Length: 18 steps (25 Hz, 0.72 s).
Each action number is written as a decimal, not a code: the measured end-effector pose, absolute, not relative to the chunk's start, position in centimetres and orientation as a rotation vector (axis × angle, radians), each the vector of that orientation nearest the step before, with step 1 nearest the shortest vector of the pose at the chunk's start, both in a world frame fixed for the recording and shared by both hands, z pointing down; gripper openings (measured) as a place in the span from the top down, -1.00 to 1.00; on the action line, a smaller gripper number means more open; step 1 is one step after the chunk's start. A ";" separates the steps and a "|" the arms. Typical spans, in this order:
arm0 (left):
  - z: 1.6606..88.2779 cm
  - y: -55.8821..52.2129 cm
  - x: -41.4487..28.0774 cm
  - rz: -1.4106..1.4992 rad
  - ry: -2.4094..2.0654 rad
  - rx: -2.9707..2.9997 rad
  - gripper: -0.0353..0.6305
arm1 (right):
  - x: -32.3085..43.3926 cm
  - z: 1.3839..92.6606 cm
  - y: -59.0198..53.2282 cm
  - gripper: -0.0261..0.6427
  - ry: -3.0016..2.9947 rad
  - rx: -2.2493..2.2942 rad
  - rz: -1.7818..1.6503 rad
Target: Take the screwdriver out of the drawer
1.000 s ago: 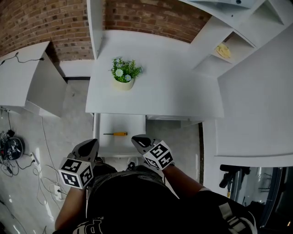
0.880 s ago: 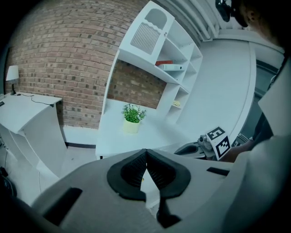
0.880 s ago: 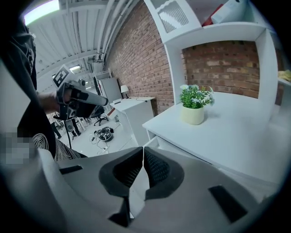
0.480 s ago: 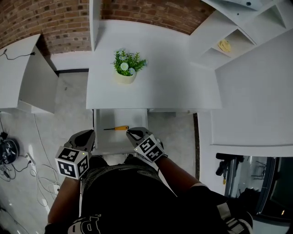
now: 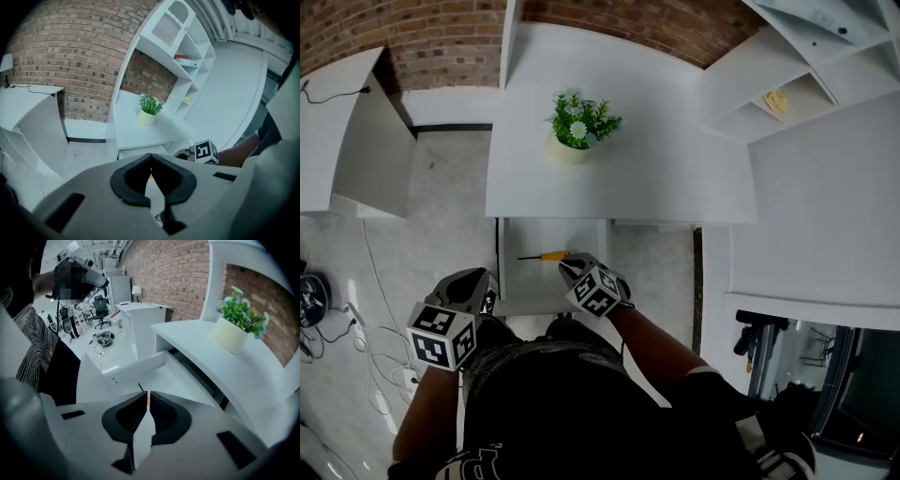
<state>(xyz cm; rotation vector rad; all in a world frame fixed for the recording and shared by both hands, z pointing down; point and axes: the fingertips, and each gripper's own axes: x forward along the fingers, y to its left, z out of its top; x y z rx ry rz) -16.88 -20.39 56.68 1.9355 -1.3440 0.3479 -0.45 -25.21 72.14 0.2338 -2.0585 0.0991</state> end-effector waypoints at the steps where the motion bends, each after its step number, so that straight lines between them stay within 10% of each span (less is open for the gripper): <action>1: 57.0 -20.3 -17.2 0.350 -1.342 1.930 0.84 | -0.6 72.9 -25.2 0.90 -2.041 0.217 0.081; 18: 58.8 -18.1 -22.0 0.380 -1.386 1.823 0.84 | -1.3 84.7 -25.2 0.77 -1.759 -0.021 -0.145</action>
